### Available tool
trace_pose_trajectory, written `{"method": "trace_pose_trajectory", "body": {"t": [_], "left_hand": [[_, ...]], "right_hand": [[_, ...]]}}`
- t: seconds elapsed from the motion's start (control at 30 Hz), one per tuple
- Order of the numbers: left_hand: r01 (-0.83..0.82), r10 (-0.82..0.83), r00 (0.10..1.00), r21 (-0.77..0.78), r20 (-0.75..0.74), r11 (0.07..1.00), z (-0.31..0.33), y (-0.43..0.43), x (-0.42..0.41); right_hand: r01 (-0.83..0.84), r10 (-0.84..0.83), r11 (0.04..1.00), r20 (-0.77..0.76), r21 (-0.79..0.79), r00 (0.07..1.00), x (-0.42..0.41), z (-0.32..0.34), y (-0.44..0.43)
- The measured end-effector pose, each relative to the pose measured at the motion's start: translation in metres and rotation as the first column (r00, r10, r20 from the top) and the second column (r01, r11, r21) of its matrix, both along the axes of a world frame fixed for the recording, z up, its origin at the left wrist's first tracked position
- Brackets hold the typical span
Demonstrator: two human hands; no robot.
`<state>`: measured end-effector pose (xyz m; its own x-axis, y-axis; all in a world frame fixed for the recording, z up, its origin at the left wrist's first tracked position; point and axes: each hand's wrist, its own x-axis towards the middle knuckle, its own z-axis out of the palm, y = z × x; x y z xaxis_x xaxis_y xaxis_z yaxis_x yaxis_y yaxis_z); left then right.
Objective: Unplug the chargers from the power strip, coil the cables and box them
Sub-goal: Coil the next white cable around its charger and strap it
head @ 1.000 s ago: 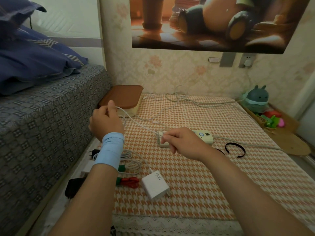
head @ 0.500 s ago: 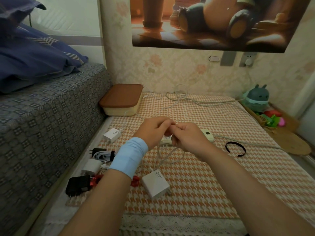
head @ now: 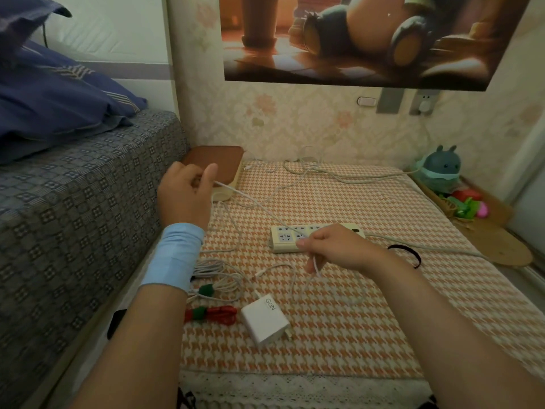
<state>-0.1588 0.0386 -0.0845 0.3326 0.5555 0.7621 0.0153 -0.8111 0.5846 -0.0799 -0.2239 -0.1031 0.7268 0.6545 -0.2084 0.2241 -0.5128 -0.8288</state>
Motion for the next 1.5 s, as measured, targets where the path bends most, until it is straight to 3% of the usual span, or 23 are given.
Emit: {"method": "trace_pose_trajectory", "body": {"t": [0.1,0.23,0.3,0.4,0.47,0.53,0.67,0.77,0.83,0.9,1.0,1.1,1.17,1.3,1.43,1.5], "left_hand": [[-0.129,0.133,0.985,0.037,-0.108,0.991,-0.012,0.003,0.003],[-0.170,0.165,0.910,0.023,-0.381,0.985,-0.019,-0.006,0.008],[-0.077,0.102,0.888,0.073,-0.448,0.994,-0.022,-0.021,0.012],[0.334,-0.308,0.886,0.017,-0.347,0.942,-0.020,-0.059,0.014],[0.570,-0.595,0.755,-0.174,-0.274,0.803,-0.016,-0.082,0.013],[0.622,-0.716,0.643,-0.359,-0.273,0.696,-0.013,-0.096,0.012],[0.473,-0.714,0.432,-0.536,-0.551,0.699,-0.012,-0.088,0.013],[0.399,-0.734,0.342,-0.617,-0.587,0.679,-0.009,-0.070,0.006],[0.378,-0.725,0.394,-0.619,-0.565,0.688,-0.007,-0.056,0.002],[0.354,-0.613,0.472,-0.501,-0.633,0.790,-0.005,-0.046,0.003],[0.232,-0.322,0.582,-0.227,-0.747,0.946,-0.004,-0.041,0.006],[-0.060,-0.005,0.779,-0.083,-0.627,0.995,0.002,-0.029,0.001],[-0.158,0.072,0.870,-0.136,-0.488,0.978,0.004,-0.018,-0.003],[-0.216,0.150,0.906,-0.128,-0.395,0.968,0.000,-0.026,-0.002],[-0.239,0.098,0.927,-0.368,-0.362,0.899,-0.004,-0.016,0.001],[-0.240,0.054,0.920,-0.450,-0.387,0.860,-0.010,-0.009,0.001]], "right_hand": [[-0.007,0.008,1.000,-0.014,0.023,1.000,0.000,0.003,0.004],[0.044,-0.036,0.991,-0.059,0.130,0.998,-0.005,-0.003,0.010],[0.079,-0.075,0.989,-0.029,0.127,0.997,-0.005,-0.006,0.014],[0.081,-0.085,0.993,0.038,0.091,0.996,-0.008,-0.009,0.021],[0.107,-0.113,0.990,0.062,0.091,0.992,-0.012,-0.010,0.025],[0.147,-0.155,0.984,0.074,0.104,0.985,-0.014,-0.010,0.028],[0.241,-0.246,0.969,0.105,0.058,0.964,-0.014,-0.007,0.028],[0.190,-0.195,0.979,0.061,0.071,0.979,-0.015,-0.004,0.025],[0.081,-0.082,0.996,0.024,0.023,0.996,-0.016,-0.001,0.023],[-0.038,0.041,0.996,0.033,-0.086,0.999,-0.016,0.001,0.021],[-0.116,0.133,0.976,0.080,-0.186,0.988,-0.013,0.001,0.017],[-0.101,0.133,0.963,0.119,-0.248,0.984,-0.006,-0.001,0.005],[-0.070,0.092,0.978,0.102,-0.199,0.991,-0.001,0.001,-0.004],[0.039,-0.034,0.999,0.216,-0.020,0.976,0.006,0.005,-0.005],[0.166,-0.249,0.922,0.207,0.351,0.946,0.008,0.000,0.005],[0.167,-0.280,0.933,0.349,0.320,0.894,0.012,-0.006,0.005]]}}
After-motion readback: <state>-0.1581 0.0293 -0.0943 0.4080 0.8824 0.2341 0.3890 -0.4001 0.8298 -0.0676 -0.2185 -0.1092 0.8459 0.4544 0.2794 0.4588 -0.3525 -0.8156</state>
